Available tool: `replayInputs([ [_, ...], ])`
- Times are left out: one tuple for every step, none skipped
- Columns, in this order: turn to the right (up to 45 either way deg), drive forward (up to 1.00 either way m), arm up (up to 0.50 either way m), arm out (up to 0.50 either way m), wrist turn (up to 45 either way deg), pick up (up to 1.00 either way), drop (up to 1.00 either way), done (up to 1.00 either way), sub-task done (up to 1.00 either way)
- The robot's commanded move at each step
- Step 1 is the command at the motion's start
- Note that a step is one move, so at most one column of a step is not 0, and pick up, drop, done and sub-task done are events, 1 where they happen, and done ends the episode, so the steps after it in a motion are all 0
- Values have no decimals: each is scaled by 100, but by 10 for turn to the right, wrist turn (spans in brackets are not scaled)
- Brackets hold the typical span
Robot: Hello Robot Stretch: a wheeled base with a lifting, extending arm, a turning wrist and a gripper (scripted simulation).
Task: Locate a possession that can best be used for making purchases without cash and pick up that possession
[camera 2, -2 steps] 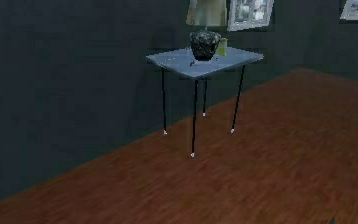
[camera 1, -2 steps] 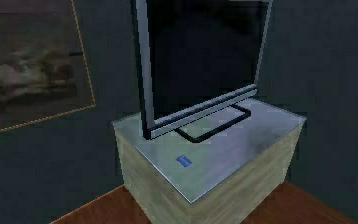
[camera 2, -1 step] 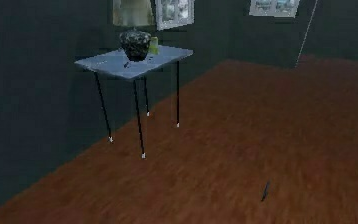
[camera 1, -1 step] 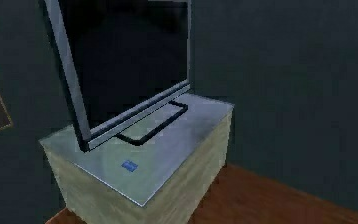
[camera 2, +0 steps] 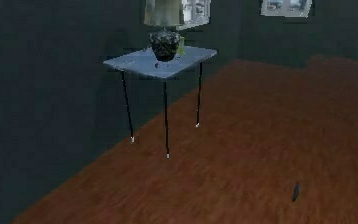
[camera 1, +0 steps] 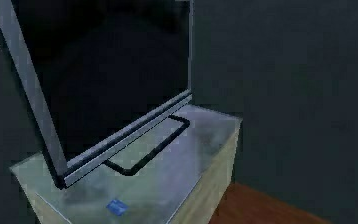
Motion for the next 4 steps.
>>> replayInputs([
  [-450,0,0,0,0,0,0,0,0],
  [-450,0,0,0,0,0,0,0,0],
  [-210,0,0,0,0,0,0,0,0],
  [-30,0,0,0,0,0,0,0,0],
])
